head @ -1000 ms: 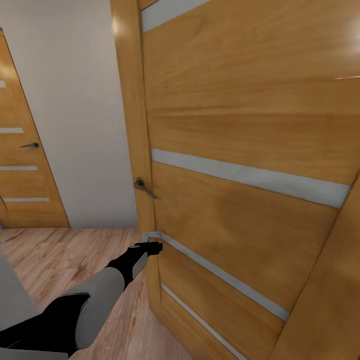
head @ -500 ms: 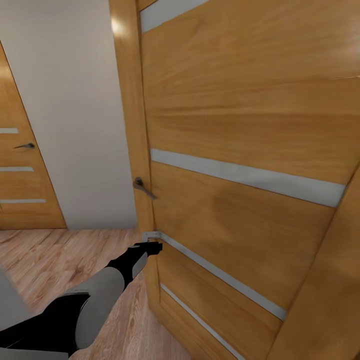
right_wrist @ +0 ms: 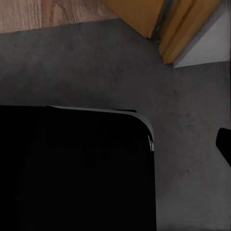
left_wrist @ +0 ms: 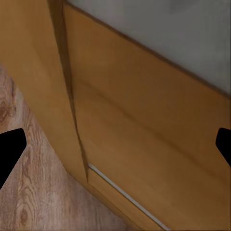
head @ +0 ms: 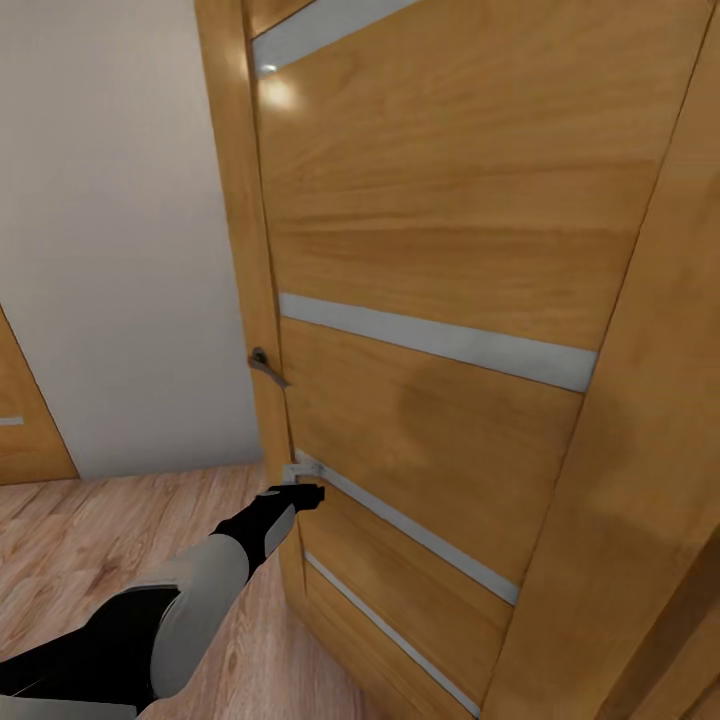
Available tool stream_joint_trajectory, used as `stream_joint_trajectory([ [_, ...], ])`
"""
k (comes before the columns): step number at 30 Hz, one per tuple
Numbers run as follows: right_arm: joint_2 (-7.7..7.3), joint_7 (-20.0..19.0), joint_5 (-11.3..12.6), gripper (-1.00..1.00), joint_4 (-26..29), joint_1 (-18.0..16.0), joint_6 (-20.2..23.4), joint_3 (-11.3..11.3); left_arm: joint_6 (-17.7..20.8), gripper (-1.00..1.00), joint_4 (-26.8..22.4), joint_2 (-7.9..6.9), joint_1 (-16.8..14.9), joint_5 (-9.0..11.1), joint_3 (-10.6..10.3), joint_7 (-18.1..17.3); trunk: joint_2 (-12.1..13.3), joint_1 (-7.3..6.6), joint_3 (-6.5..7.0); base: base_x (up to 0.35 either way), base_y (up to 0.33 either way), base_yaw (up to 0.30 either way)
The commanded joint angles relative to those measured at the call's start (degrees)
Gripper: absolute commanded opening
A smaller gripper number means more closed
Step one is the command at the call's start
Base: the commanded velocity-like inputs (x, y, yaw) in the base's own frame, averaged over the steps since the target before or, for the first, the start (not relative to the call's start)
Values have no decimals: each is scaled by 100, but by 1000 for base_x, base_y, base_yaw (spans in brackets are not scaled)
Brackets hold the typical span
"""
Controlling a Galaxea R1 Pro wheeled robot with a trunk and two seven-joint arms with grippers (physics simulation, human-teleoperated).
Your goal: Move the two storage containers from the living room to the garage. In the garage, place one container on the floor and stack the other container on top of it (either order is fine).
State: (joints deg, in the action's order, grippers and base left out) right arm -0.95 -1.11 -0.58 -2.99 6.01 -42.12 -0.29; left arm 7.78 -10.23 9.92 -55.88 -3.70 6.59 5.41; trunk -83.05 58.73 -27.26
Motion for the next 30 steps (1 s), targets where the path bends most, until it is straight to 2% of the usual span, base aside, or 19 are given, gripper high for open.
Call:
stream_joint_trajectory([
  [1, -1, -12, -2, 100, -9, -4, -24, -6, 25, 100, -17, 8, -2, 36, 35, -22, -3, 0, -4, 0, 0, -143],
  [7, -1, -12, -2, 100, -9, -3, -24, -6, 22, 100, -20, 8, -2, 36, 35, -22, -3, 0, -4, 25, 13, -36],
  [15, -1, -12, -2, 100, -9, -4, -24, -6, 22, 100, -23, 8, -2, 36, 35, -22, -3, 0, -4, 203, 153, -1],
  [30, -1, -13, -3, 100, -15, -4, -31, -6, 22, 100, -23, 8, -2, 36, 35, -22, -3, 0, -4, 13, 10, 0],
])
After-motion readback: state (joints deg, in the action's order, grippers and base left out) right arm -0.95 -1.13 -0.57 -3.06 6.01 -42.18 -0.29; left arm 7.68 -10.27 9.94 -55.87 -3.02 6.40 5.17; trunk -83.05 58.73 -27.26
